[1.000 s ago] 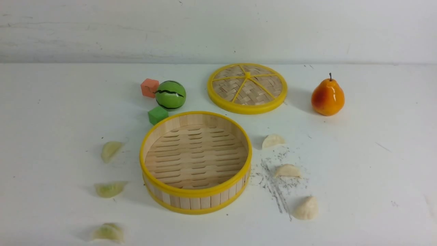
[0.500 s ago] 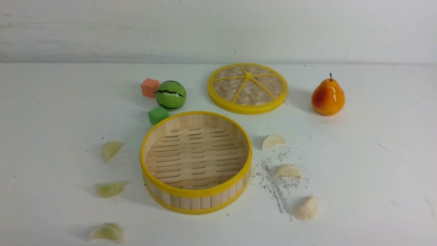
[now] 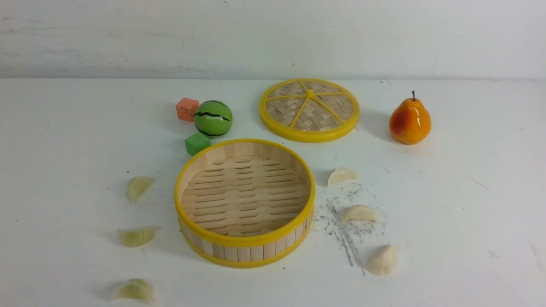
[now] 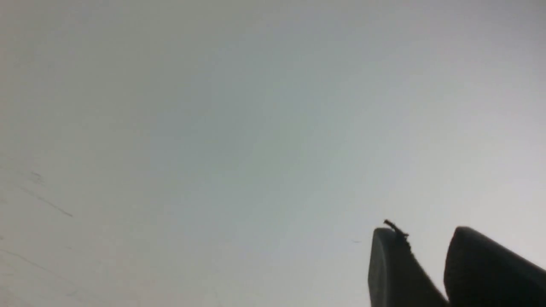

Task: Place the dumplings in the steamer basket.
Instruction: Use the left arm to grab a dumpling

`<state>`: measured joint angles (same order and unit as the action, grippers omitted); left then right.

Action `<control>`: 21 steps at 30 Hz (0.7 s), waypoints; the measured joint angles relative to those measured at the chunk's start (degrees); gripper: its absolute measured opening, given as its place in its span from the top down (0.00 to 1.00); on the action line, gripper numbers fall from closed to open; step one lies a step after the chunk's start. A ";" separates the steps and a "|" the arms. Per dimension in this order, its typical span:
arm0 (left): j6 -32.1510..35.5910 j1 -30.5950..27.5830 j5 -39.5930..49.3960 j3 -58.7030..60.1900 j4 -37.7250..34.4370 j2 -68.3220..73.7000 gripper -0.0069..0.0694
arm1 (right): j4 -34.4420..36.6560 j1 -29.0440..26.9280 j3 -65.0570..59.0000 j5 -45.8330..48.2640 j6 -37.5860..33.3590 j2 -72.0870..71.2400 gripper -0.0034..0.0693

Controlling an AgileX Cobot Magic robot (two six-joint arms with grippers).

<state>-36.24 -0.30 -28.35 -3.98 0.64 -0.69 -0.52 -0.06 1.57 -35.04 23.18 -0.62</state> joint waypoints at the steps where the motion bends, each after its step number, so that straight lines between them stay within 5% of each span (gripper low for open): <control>1: -0.38 0.00 3.82 -3.16 0.80 0.00 0.77 | -0.74 0.00 2.65 2.87 0.56 0.00 0.75; 5: -0.77 0.00 16.06 -16.44 6.18 3.71 0.93 | -4.59 0.00 12.55 15.60 1.33 0.88 0.95; 12: -1.59 0.00 34.12 -29.28 12.60 21.64 0.93 | -14.61 0.00 25.66 43.16 1.33 13.79 0.97; 17: -0.69 0.00 48.52 -30.84 6.46 32.52 0.93 | -14.34 0.00 29.35 58.83 1.23 22.66 0.97; 21: 11.68 0.05 59.09 -33.20 -3.32 39.00 0.93 | -9.44 0.28 31.84 67.94 -4.76 28.87 0.97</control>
<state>-24.56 -0.25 30.74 -37.18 -2.68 38.32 -9.96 0.22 33.41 32.90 18.42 28.25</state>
